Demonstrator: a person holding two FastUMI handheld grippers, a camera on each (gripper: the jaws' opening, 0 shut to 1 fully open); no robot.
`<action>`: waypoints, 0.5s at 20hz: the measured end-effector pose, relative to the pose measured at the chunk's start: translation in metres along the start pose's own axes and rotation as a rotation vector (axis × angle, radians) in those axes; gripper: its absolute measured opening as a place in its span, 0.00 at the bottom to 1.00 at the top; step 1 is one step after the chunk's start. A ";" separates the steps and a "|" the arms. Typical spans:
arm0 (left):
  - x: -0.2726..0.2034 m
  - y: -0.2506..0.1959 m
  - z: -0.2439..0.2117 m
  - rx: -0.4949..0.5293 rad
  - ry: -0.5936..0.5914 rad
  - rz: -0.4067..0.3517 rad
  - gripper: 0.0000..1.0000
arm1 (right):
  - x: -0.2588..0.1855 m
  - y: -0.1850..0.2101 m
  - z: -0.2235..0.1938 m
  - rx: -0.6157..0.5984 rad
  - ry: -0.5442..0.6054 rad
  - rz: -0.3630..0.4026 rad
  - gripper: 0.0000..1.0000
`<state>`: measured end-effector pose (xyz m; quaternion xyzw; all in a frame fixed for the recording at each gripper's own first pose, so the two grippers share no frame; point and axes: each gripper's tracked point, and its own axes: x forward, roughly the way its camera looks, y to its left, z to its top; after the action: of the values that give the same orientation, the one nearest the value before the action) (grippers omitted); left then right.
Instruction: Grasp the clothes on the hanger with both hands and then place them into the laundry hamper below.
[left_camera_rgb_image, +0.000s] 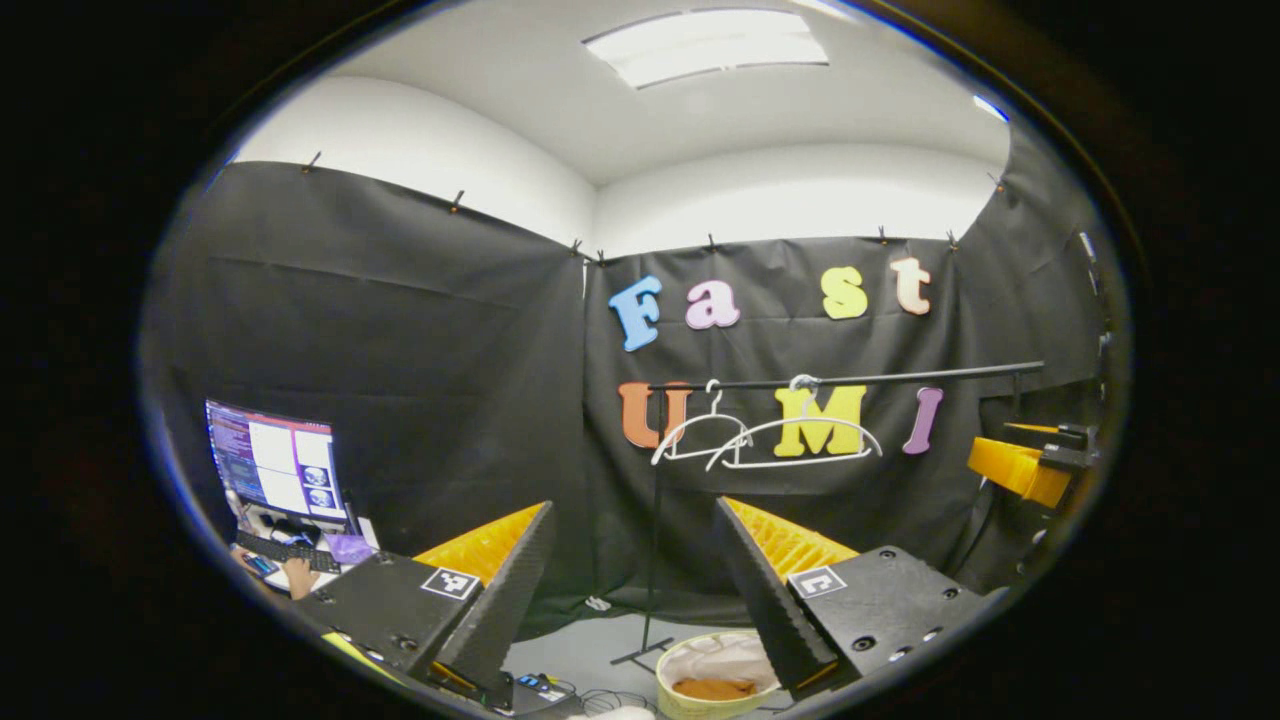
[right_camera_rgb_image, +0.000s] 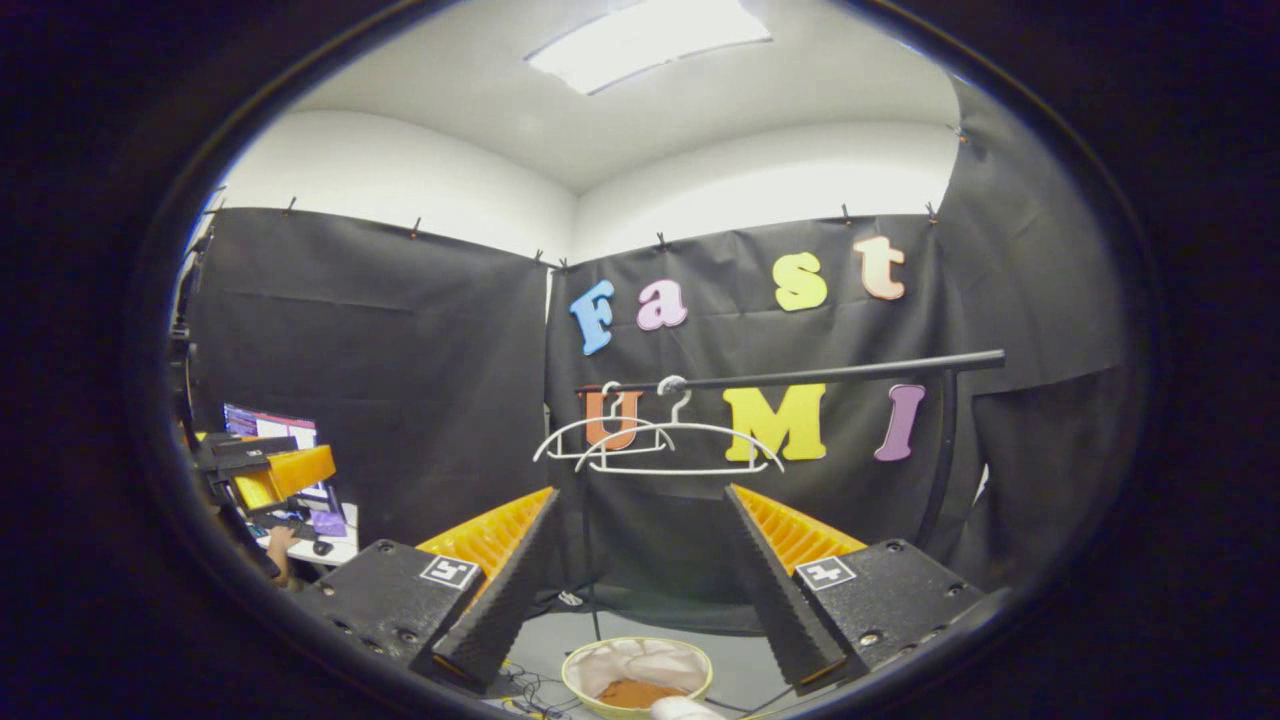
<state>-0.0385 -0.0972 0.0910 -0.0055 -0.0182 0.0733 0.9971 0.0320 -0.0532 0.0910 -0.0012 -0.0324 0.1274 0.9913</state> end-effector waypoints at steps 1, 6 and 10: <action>-0.001 0.008 -0.001 -0.003 0.000 -0.003 1.00 | -0.003 0.007 0.001 -0.005 -0.002 -0.005 1.00; -0.015 0.031 0.004 -0.005 -0.013 -0.014 1.00 | -0.017 0.034 0.001 -0.013 -0.004 -0.024 1.00; -0.020 0.040 0.001 -0.001 -0.009 -0.048 1.00 | -0.021 0.047 -0.002 -0.031 0.002 -0.042 1.00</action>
<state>-0.0641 -0.0603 0.0912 -0.0055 -0.0227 0.0493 0.9985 -0.0004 -0.0132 0.0871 -0.0158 -0.0334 0.1061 0.9937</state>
